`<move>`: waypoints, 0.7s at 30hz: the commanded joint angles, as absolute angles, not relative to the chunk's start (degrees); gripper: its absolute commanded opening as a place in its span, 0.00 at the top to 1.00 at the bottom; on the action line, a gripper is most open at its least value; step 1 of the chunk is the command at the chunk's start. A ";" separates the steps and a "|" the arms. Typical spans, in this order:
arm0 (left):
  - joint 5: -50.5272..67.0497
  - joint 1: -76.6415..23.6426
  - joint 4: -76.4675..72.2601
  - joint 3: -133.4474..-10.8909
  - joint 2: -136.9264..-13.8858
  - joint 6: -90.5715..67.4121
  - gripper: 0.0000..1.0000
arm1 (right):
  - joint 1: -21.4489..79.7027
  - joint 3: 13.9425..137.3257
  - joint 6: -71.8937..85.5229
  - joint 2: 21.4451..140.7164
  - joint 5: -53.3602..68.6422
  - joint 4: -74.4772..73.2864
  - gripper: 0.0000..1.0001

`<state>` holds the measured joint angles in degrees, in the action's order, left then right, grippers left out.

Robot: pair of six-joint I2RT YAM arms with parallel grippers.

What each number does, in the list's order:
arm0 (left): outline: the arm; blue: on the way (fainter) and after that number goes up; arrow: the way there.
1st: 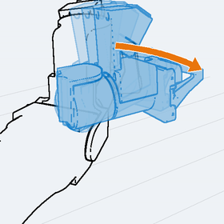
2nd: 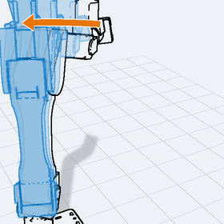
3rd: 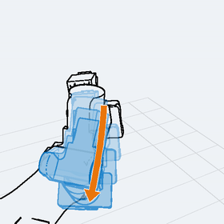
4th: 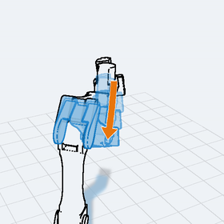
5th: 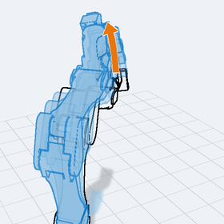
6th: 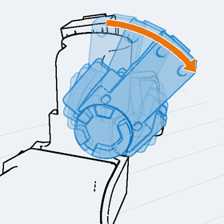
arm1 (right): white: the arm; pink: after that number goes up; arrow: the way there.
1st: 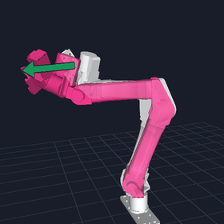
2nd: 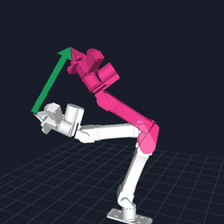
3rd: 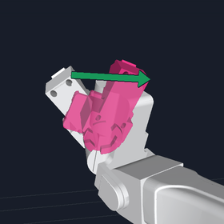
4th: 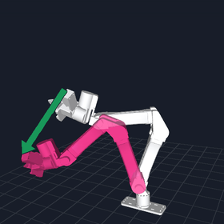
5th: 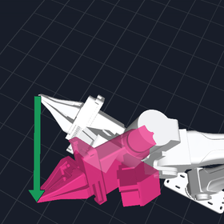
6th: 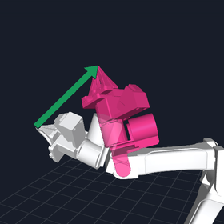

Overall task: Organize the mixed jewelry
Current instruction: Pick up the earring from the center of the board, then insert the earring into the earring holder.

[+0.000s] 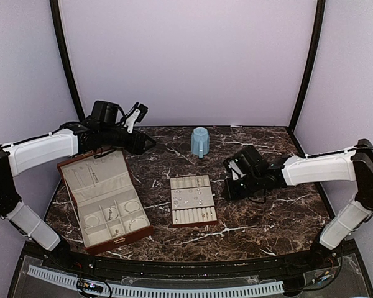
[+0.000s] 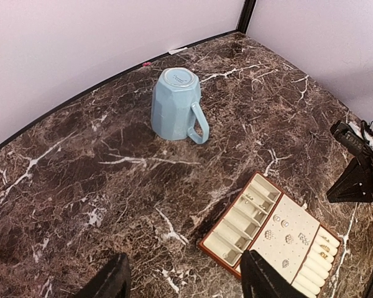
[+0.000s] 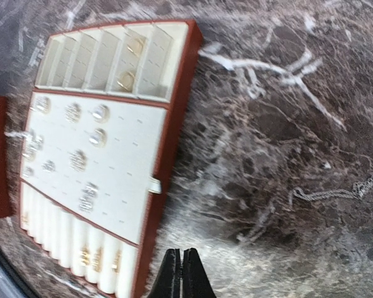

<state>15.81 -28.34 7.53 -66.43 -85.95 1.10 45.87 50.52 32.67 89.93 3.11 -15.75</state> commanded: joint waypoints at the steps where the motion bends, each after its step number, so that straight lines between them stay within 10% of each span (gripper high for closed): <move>1: 15.54 -27.88 6.92 -65.10 -82.99 0.27 0.37 | 45.53 47.71 39.47 87.12 11.31 0.01 1.00; 21: 16.35 -27.55 5.38 -63.66 -80.50 -1.64 0.36 | 47.94 44.72 48.74 98.04 15.30 25.94 1.00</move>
<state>15.92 -28.12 5.80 -64.64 -83.20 -0.84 47.48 46.09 46.74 97.01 15.27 19.90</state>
